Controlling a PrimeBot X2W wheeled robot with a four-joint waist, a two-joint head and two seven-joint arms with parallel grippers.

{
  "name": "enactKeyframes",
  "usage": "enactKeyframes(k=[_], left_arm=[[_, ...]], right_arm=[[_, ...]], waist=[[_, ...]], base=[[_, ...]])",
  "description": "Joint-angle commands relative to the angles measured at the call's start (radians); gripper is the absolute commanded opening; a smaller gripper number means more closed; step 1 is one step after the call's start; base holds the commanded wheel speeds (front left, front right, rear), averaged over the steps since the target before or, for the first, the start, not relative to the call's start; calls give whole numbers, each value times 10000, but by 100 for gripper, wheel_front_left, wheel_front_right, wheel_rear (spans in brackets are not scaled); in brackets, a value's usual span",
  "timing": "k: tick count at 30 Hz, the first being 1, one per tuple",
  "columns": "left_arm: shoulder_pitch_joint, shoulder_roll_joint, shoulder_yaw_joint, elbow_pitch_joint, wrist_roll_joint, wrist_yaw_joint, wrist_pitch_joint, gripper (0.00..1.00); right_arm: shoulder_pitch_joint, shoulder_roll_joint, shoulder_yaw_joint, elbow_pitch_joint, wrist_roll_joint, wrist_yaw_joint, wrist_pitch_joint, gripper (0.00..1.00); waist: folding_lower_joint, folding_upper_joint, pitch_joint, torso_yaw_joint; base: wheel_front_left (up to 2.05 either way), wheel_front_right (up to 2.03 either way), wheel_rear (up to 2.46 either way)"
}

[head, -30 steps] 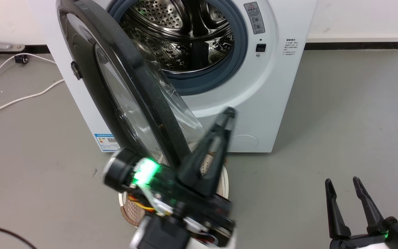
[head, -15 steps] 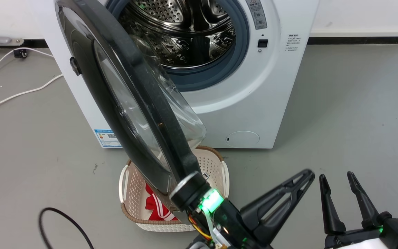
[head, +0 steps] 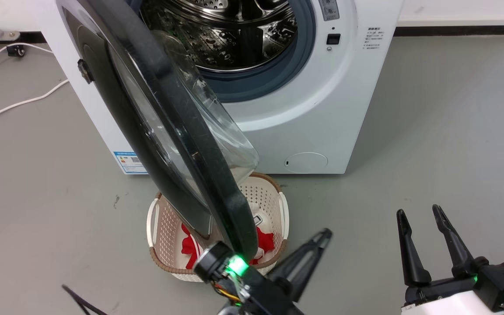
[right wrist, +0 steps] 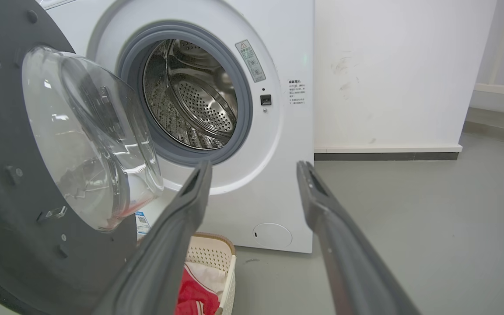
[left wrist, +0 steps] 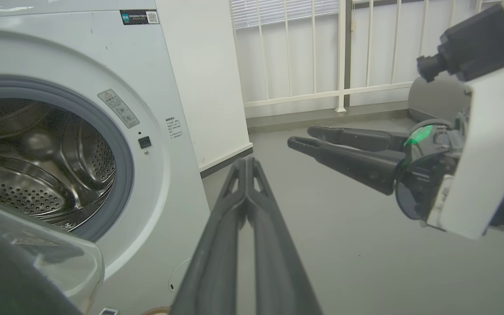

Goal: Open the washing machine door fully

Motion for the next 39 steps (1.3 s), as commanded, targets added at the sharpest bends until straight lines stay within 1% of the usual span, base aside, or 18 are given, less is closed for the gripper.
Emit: enactKeyframes(k=[1,3,4,9,15,21,25,30,39], left_arm=[[71,23,288,256,-177,87,-25,0],[56,28,612,525,-286,146,-25,0],[56,28,612,525,-286,146,-25,0],[-13,83,1429,828,-449,279,-25,0],[119,295,2286,861,-423,381,-17,0],[489,457,2976,665,-383,641,9,0],[884,606,3280,450,-352,689,12,0],[1239,667,3656,203,-368,764,34,0],[1902,692,4731,-247,-620,1173,28,0]], right_arm=[[-121,25,-10,28,-35,-10,-21,100],[-130,25,10,62,-47,-10,-21,100],[-130,25,10,62,-47,-10,-21,100],[-127,25,34,114,-12,-10,-21,100],[62,25,59,214,62,-10,-20,100],[192,23,35,271,108,-10,-21,100],[329,23,-20,326,110,-10,-21,100],[406,23,52,432,97,-9,-21,100],[390,20,45,544,133,-10,-21,100]], waist=[[-1,0,46,-30],[-1,0,70,-57],[-1,0,70,-57],[-1,0,71,-70],[-1,0,-73,148],[-1,0,-241,569],[-1,0,-333,1005],[-1,0,-361,1529],[-1,0,-300,2122]], base=[[0,0,0],[0,0,0],[0,0,0],[0,0,0],[0,0,0],[0,0,0],[0,0,0],[0,0,0],[0,0,0]])
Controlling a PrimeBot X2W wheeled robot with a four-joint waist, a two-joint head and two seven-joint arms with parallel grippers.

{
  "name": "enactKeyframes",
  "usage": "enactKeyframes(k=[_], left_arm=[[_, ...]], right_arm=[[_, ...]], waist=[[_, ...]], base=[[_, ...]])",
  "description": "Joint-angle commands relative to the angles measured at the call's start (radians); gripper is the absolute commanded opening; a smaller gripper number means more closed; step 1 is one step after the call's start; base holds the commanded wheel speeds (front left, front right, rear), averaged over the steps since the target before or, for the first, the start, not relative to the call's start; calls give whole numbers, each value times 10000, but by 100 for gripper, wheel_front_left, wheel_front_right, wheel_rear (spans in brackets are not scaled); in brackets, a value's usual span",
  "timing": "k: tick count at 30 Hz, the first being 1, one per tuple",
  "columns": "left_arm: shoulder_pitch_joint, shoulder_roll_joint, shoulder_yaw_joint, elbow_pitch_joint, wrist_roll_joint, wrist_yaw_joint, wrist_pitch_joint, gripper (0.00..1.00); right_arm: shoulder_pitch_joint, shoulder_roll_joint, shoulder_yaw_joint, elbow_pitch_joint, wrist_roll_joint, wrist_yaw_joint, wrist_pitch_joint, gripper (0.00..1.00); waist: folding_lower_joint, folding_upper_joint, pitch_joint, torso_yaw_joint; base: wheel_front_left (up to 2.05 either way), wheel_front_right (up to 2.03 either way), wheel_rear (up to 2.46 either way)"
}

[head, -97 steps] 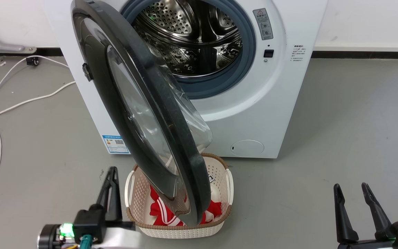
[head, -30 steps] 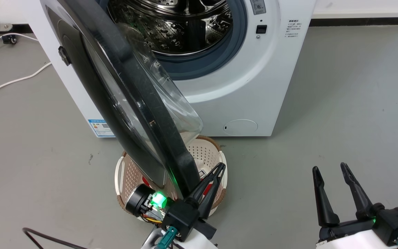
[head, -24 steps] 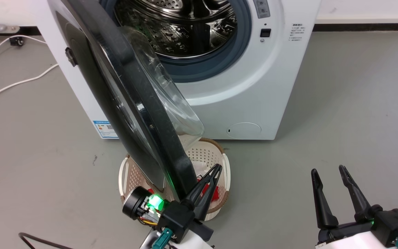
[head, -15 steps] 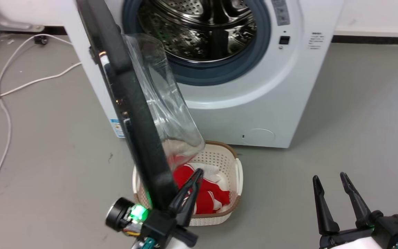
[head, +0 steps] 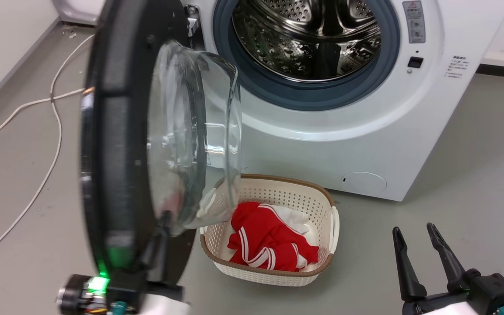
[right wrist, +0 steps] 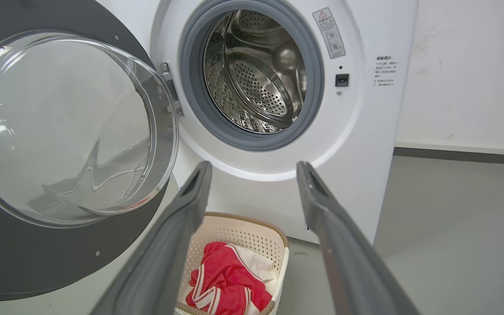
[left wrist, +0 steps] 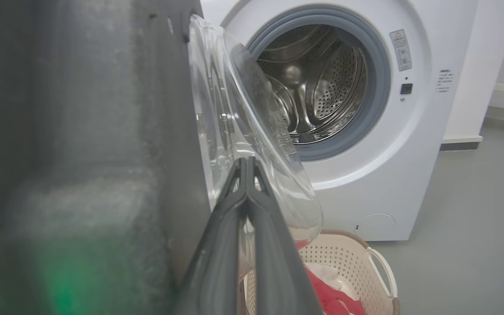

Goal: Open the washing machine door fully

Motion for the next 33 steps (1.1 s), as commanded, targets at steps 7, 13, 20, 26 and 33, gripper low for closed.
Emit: enactKeyframes(k=[7,13,20,26,33], left_arm=[[284,249,1697,-125,-360,431,54,0],[202,242,2952,242,-714,375,54,0],[-362,131,4365,683,-993,277,53,0],[-969,5,5529,1124,-1064,134,54,0],[-1743,114,6911,1900,-1101,-154,58,0]], right_arm=[[30,16,-30,73,-61,-9,-21,100],[-135,15,-11,51,-187,-9,-21,100],[-383,15,-33,-4,-408,-9,-20,100],[-636,15,-57,-60,-605,-10,-21,100],[-930,15,-41,-126,-827,-10,-21,100]], waist=[[1,-1,251,259],[1,-1,528,256],[1,-1,1032,180],[1,-1,1545,83],[1,-1,2057,-96]], base=[[0,0,0],[0,0,0],[0,0,0],[0,0,0],[0,0,0]])
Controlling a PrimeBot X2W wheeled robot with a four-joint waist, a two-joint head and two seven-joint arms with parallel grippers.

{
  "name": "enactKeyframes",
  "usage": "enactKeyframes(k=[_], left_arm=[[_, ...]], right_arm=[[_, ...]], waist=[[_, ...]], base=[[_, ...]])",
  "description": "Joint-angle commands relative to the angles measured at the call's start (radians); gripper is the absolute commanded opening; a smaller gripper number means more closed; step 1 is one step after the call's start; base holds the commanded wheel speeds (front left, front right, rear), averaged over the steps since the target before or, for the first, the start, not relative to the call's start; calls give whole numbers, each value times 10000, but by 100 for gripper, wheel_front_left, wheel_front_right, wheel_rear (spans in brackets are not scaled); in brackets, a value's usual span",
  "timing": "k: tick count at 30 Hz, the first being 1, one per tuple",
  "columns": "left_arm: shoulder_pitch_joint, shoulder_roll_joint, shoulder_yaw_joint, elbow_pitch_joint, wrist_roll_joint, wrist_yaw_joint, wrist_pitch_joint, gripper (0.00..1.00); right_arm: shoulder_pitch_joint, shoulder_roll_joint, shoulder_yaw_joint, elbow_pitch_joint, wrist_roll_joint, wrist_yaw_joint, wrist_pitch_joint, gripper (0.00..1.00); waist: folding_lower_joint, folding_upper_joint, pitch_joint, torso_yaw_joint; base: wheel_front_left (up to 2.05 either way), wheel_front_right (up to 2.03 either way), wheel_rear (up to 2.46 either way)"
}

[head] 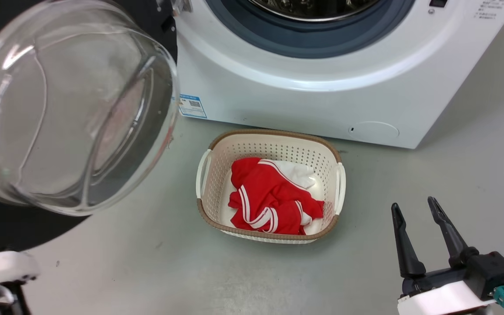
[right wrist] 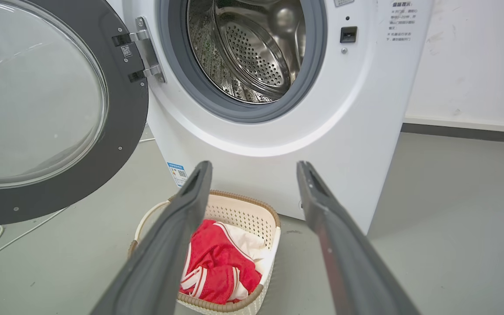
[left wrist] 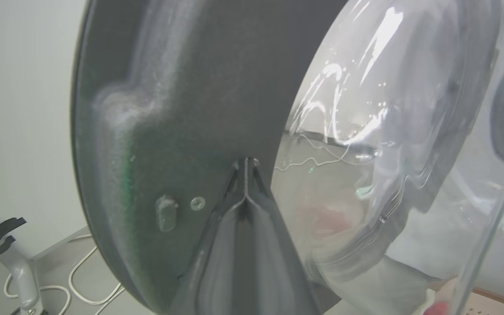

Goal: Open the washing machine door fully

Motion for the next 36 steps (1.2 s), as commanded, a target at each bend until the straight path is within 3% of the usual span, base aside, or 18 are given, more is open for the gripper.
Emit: enactKeyframes(k=[1,9,20,30,36], left_arm=[[-315,260,405,306,-73,-104,30,0],[-1548,926,1387,1715,167,-702,30,0],[-2695,1542,2206,3124,572,-1125,30,0],[-2917,1791,2677,3887,839,-1324,30,0],[-2328,1429,2584,3298,1313,-1654,28,0]], right_arm=[[-200,15,6,-60,-83,-7,-21,100],[-445,-38,11,-68,-245,-7,-21,100],[-770,-107,78,9,-255,-7,-21,100],[-783,-71,107,94,-254,-7,-21,100],[-549,-13,131,186,-137,-7,-21,100]], waist=[[-1,0,202,-101],[-1,0,659,-255],[-1,0,977,-551],[-1,0,906,-690],[-1,0,299,-641]], base=[[0,0,0],[0,0,0],[0,0,0],[0,0,0],[0,0,0]])
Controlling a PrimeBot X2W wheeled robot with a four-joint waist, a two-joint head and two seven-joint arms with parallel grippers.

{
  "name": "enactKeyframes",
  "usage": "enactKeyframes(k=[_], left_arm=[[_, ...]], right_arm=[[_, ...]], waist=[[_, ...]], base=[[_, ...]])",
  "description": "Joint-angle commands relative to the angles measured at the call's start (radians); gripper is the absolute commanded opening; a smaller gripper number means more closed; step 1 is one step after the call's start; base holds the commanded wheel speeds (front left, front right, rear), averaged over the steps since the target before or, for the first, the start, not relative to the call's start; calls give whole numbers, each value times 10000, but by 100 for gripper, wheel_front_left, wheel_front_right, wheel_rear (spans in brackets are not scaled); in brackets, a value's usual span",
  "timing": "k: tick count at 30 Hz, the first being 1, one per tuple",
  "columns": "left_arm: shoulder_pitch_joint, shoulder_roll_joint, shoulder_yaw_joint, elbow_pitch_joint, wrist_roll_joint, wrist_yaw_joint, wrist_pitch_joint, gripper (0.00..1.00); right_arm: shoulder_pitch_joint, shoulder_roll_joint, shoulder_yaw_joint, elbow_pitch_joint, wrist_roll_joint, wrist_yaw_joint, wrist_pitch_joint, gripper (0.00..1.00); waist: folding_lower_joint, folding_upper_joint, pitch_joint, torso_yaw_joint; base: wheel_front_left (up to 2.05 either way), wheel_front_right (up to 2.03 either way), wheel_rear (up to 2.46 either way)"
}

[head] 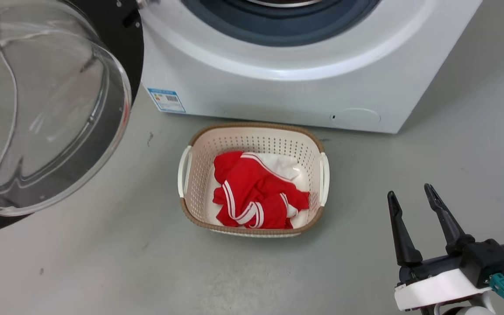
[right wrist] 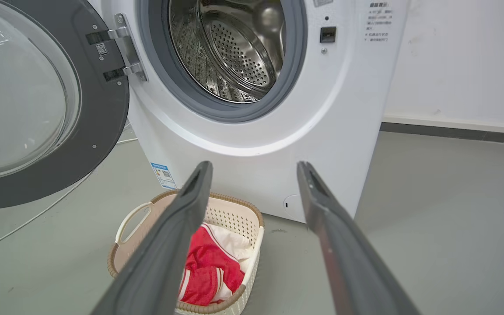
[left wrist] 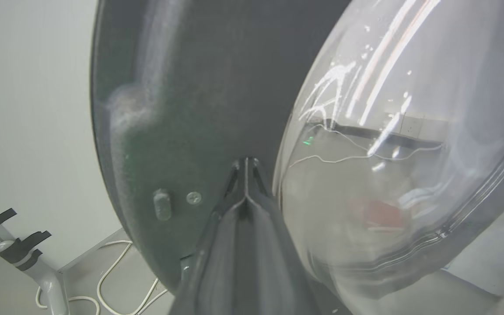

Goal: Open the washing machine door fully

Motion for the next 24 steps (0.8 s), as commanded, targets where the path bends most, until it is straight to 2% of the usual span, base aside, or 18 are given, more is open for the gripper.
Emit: enactKeyframes(k=[1,9,18,24], left_arm=[[250,-64,11,-155,70,-62,23,0],[1314,-809,-398,-1552,473,-294,23,0],[2692,-2171,-2010,-4042,841,-450,23,0],[3737,-2528,-3148,-5238,1048,-309,23,0]], right_arm=[[67,31,18,19,49,-8,-21,100],[429,55,101,102,321,-7,-21,100],[774,54,-94,-166,504,-7,-21,100],[962,54,-290,-421,527,-8,-21,100]], waist=[[-1,0,-262,32],[-1,0,-1318,137],[-1,0,-2034,104],[-1,0,-2318,-239]], base=[[0,0,0],[0,0,0],[0,0,0],[0,0,0]])
